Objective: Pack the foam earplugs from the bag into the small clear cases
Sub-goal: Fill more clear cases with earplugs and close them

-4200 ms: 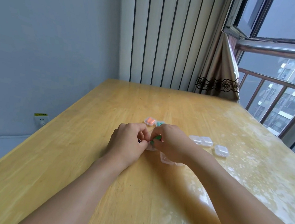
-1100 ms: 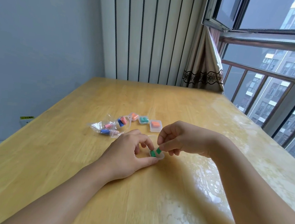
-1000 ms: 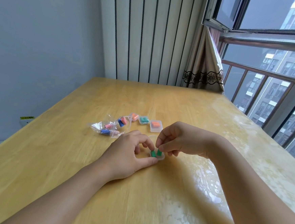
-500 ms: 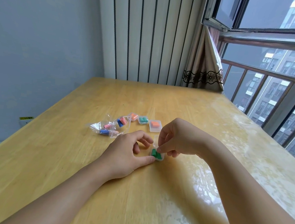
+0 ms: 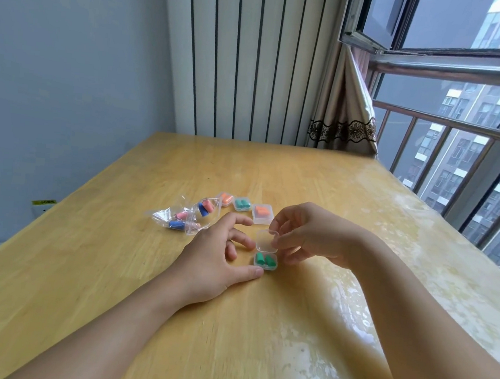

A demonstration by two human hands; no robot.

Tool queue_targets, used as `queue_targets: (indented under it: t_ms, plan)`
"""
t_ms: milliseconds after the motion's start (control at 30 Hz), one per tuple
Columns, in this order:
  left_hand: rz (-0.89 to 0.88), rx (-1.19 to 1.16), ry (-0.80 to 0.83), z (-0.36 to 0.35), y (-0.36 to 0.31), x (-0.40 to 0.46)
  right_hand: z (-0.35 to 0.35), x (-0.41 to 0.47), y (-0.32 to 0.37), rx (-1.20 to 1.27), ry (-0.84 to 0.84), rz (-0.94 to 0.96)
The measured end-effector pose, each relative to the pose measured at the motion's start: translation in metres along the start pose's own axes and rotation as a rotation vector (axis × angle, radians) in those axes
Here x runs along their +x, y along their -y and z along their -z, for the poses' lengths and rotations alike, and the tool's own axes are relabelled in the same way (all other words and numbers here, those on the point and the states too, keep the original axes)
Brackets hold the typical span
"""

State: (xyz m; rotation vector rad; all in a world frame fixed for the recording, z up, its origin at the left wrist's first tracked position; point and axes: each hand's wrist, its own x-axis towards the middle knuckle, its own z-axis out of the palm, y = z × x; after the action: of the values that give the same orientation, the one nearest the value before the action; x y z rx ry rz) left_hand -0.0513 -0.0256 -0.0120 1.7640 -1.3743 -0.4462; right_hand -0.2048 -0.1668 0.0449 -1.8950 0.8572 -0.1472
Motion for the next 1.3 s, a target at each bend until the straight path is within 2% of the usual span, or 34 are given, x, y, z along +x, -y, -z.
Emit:
queue_targets:
  t_ms: [133, 333, 533, 633, 767, 867, 933, 1033, 1100, 1200, 1300]
  plan:
    - [0.005, -0.03, -0.003, 0.0, 0.001, 0.0, 0.0, -0.001, 0.001, 0.036, 0.074, 0.106]
    - [0.048, -0.155, -0.021, 0.003, 0.006, 0.005, 0.002, -0.004, 0.002, -0.067, 0.118, 0.186]
    - [0.1, -0.497, -0.048, 0.01, -0.001, 0.006, -0.016, 0.002, 0.01, -0.37, -0.168, 0.521]
    - [0.125, -0.548, -0.086, 0.012, -0.005, 0.006, -0.026, 0.003, 0.01, -0.401, -0.308, 0.659]
    - [0.151, -0.563, -0.119, 0.013, -0.003, 0.007, -0.031, 0.004, 0.007, -0.432, -0.421, 0.708]
    - [0.151, -0.557, -0.11, 0.011, -0.004, 0.007, -0.033, 0.003, 0.008, -0.466, -0.426, 0.718]
    - [0.132, -0.557, -0.158, 0.01, -0.005, 0.007, -0.026, 0.005, 0.007, -0.495, -0.455, 0.713]
    - [-0.01, -0.391, -0.349, 0.011, 0.001, 0.008, 0.001, 0.011, -0.002, -0.426, -0.648, 0.634]
    - [-0.082, -0.235, -0.433, 0.013, 0.002, 0.008, 0.013, 0.014, -0.015, -0.366, -0.719, 0.564]
    - [-0.115, -0.071, -0.532, 0.016, 0.004, 0.01, 0.008, 0.021, -0.031, -0.351, -0.683, 0.495]
    - [-0.068, 0.092, -0.608, 0.019, 0.014, 0.015, 0.002, 0.031, -0.041, -0.382, -0.7, 0.466]
